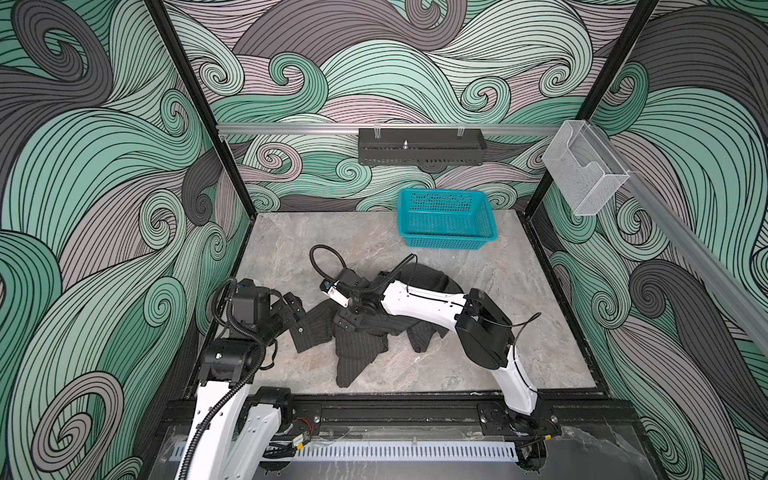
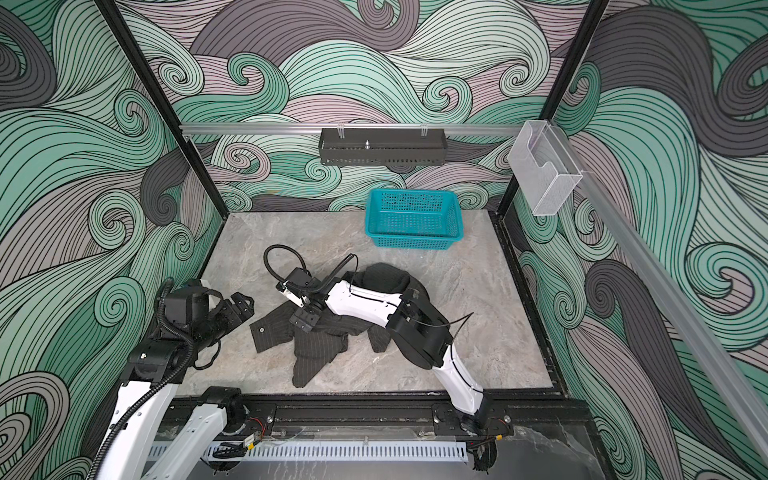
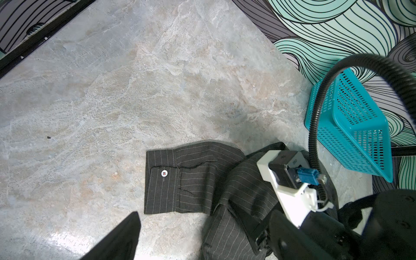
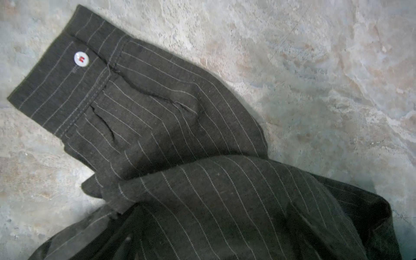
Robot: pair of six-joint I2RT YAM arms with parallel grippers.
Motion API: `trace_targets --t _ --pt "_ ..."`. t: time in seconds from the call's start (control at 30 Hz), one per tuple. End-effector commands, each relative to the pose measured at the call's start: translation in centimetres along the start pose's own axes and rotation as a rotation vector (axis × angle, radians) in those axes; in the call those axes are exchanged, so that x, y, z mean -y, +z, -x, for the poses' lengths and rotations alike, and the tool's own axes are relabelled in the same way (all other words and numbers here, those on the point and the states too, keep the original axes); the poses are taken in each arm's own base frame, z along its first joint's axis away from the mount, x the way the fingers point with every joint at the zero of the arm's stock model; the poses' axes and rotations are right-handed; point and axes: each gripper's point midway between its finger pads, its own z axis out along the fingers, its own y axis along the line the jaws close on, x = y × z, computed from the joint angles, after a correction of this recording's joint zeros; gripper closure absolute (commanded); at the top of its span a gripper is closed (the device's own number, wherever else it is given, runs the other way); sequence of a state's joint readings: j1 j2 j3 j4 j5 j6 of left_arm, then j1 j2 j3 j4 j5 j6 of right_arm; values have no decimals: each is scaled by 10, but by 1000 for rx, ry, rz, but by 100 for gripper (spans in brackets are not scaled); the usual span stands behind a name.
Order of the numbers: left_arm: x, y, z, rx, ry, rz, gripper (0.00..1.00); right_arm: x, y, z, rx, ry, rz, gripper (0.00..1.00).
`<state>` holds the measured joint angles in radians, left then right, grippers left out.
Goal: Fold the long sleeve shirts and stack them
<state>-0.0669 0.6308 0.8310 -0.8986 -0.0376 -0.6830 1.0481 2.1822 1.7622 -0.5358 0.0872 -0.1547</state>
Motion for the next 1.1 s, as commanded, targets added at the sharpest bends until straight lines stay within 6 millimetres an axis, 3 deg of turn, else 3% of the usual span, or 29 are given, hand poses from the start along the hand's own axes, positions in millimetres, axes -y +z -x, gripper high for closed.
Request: trace_targets --t 0.0,0.13,0.2,0.23,0.3,0.4,0.57,0.73,0.87,1.07 --pt "5 -8 9 25 12 -9 8 -1 5 8 2 -11 7 15" --pt "5 -11 11 28 22 -8 8 9 8 8 -17 38 -5 63" --pt "5 -12 11 28 30 -3 8 12 4 10 -10 41 -9 70" --pt "5 -13 12 29 32 -2 8 11 0 12 -6 38 -1 62" --pt "5 -15 12 32 34 -2 8 2 -7 15 -1 11 22 29" --pt "3 -21 15 49 25 5 8 -23 -12 15 -3 -97 52 14" --pt "-1 -47 30 133 -21 23 8 -74 -5 9 4 -332 150 10" --pt "-1 -65 37 169 -67 19 8 -105 12 19 39 -494 177 6" --pt "-5 -76 41 201 -88 33 8 -108 35 30 28 -500 165 5" --pt "-6 -91 48 235 -105 34 8 -93 69 29 -31 -433 131 10"
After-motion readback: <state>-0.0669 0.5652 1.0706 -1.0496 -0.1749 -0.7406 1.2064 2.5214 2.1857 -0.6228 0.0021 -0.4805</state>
